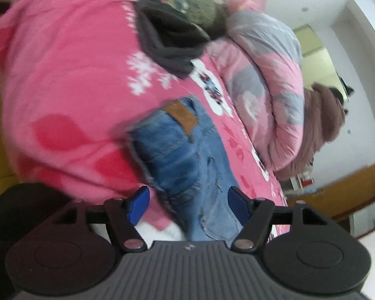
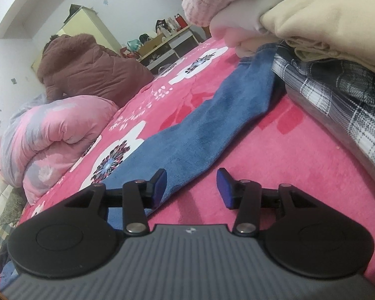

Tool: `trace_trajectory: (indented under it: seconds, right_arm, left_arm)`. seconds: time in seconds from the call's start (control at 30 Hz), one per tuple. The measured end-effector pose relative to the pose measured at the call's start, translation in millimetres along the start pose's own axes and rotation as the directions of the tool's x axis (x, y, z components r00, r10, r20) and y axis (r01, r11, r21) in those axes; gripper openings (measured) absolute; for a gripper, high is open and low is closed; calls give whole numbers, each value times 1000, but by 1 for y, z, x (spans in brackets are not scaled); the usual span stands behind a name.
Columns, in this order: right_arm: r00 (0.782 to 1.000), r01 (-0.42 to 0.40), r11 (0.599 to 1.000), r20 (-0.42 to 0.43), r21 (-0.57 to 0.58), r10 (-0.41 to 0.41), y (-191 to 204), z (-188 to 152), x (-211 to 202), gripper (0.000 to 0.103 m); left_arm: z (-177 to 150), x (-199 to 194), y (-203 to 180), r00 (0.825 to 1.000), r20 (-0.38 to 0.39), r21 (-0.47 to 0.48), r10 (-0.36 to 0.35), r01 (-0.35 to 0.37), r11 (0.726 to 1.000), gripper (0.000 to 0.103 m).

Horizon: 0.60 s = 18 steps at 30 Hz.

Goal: Fold clothes

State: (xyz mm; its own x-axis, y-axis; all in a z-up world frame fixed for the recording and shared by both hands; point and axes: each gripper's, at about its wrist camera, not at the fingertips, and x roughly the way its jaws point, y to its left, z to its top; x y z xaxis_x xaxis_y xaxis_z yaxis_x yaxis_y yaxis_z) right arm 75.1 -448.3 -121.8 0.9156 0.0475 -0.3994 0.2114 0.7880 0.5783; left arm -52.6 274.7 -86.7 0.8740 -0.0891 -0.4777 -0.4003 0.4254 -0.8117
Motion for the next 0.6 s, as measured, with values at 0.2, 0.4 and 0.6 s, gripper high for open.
trace_trajectory:
  seconds: [0.2, 0.4, 0.6]
  right_arm:
    - [1000, -18, 1000, 5, 24, 18, -4, 0, 0, 44]
    - [999, -35, 999, 10, 41, 34, -7, 0, -1, 45]
    - [999, -53, 997, 13, 53, 53, -9, 0, -1, 48]
  left_arm:
    - [8, 13, 5, 1000, -18, -45, -12, 11, 999, 70]
    - [7, 26, -2, 1000, -12, -21, 20, -20, 1000, 72]
    - [9, 42, -8, 998, 32, 6, 45, -45, 999, 72]
